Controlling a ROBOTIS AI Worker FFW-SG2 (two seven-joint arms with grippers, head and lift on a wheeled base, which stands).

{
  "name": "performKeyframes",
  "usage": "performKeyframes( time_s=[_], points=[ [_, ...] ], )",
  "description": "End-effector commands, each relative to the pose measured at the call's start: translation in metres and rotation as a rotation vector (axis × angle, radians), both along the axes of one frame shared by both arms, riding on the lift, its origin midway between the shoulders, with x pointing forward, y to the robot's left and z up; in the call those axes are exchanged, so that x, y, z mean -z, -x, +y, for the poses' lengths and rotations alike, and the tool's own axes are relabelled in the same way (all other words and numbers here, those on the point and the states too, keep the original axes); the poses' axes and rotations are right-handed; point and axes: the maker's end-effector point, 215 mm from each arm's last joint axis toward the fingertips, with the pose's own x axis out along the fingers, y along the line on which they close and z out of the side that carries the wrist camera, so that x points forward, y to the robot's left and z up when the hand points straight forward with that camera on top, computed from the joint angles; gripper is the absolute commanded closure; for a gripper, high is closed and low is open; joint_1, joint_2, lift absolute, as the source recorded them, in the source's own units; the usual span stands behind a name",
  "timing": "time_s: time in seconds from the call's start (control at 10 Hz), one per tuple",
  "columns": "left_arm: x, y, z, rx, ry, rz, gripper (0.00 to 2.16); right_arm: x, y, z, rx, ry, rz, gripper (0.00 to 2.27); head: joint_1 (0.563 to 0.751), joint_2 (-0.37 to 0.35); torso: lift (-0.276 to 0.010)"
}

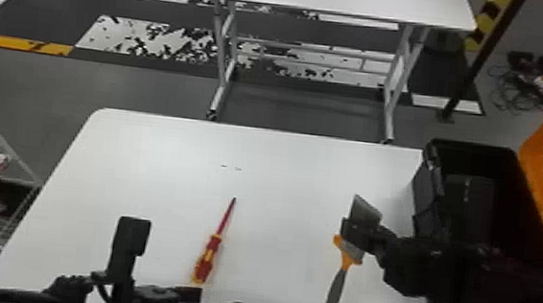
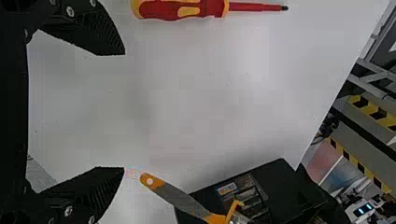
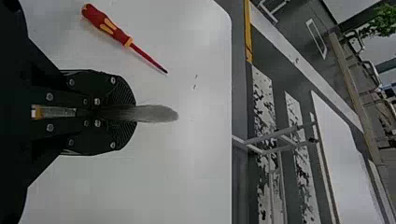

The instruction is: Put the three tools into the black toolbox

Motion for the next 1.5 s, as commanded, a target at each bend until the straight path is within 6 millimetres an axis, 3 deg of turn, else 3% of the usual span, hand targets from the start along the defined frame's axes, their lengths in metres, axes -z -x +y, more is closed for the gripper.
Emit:
performKeyframes(
  time_s=[0.0, 0.4, 0.6, 0.9, 1.1, 1.2, 1.4],
  points=[
    [0.005, 0.002, 0.017, -0.038, -0.003, 0.013, 0.03, -0.026, -0.001, -0.025, 0.042, 0.032, -0.047, 2.24, 0.695, 0.031, -0.051],
    [0.002, 0.003, 0.018, -0.049, 0.005, 0.014, 0.03, -0.101, 0.002, -0.091, 0.172, 0.049, -0.172, 2.24, 0.695, -0.042, -0.051],
    [0.000, 0.009, 0.018, -0.046, 0.003, 0.018, 0.03, -0.139, -0.003, -0.133, 0.265, 0.044, -0.246, 2.24, 0.695, -0.121, -0.051],
    [0.000, 0.017, 0.022, -0.043, -0.006, 0.023, 0.03, -0.157, -0.014, -0.168, 0.317, 0.105, -0.308, 2.24, 0.695, -0.208, -0.051],
    [-0.003, 0.022, 0.024, -0.040, -0.016, 0.020, 0.03, -0.170, -0.027, -0.207, 0.338, 0.180, -0.352, 2.24, 0.695, -0.249, -0.051],
    [-0.003, 0.022, 0.025, -0.038, -0.019, 0.022, 0.03, -0.165, -0.022, -0.228, 0.351, 0.196, -0.339, 2.24, 0.695, -0.264, -0.051],
    [-0.008, 0.024, 0.029, -0.045, -0.023, 0.015, 0.03, -0.148, -0.024, -0.241, 0.326, 0.204, -0.322, 2.24, 0.695, -0.323, -0.051]
  ],
)
